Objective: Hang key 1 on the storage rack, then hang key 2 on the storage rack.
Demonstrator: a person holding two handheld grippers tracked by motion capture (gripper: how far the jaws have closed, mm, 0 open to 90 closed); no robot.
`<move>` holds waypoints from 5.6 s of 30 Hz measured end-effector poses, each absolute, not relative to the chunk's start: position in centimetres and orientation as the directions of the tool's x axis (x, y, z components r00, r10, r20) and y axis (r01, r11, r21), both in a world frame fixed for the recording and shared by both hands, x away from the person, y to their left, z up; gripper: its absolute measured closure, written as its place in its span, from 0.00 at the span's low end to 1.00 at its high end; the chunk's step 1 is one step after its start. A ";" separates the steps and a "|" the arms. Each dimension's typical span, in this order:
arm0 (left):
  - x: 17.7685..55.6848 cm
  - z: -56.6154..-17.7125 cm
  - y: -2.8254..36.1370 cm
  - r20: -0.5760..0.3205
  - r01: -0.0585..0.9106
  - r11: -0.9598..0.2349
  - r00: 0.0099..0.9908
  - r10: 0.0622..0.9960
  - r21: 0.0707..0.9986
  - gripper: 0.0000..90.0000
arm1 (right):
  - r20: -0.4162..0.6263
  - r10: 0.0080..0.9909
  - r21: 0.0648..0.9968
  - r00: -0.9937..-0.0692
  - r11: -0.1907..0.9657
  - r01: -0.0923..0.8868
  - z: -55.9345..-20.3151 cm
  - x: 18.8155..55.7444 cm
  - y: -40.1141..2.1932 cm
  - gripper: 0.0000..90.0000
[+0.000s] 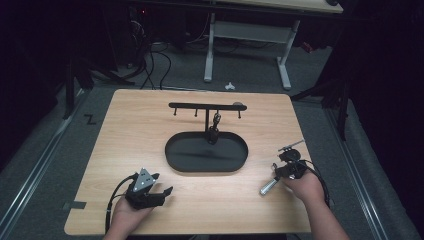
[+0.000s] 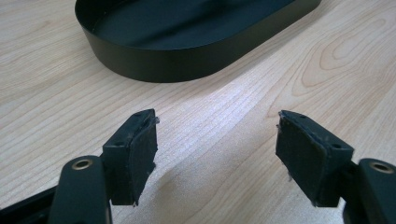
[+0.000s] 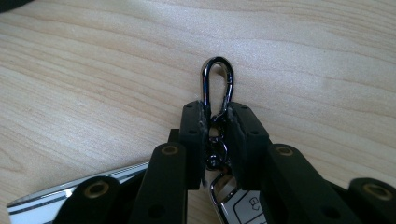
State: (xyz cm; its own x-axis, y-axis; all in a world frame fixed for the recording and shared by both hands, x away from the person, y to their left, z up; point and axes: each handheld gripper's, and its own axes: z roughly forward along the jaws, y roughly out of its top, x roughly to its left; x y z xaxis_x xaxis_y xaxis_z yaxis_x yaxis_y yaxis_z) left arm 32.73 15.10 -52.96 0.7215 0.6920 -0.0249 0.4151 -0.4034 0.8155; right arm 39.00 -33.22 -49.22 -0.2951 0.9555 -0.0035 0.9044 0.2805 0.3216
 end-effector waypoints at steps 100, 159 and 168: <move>32.7 -52.7 15.2 -0.018 0.409 -0.408 0.724 0.690 0.816 0.33 | -0.053 0.896 0.339 -0.440 0.431 0.836 -37.0 38.6 -28.2 0.94; 32.6 -52.6 15.6 -0.018 0.408 -0.395 0.713 0.701 0.823 0.34 | -0.049 0.841 0.420 -0.538 0.506 0.753 -32.2 44.3 -20.2 0.94; 32.2 -52.7 15.5 -0.001 0.404 -0.414 0.716 0.698 0.816 0.34 | -0.044 0.836 0.440 -0.547 0.508 0.740 -31.8 45.0 -19.4 0.94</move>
State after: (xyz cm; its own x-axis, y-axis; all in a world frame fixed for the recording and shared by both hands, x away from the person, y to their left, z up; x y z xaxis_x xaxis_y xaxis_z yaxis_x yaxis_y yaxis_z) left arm 32.17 15.48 -52.67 0.7163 0.6978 -0.0007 0.4037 -0.4136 0.8161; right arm 45.01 -19.43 -31.85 -0.5471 0.8359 -0.0443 0.7404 0.5079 0.4403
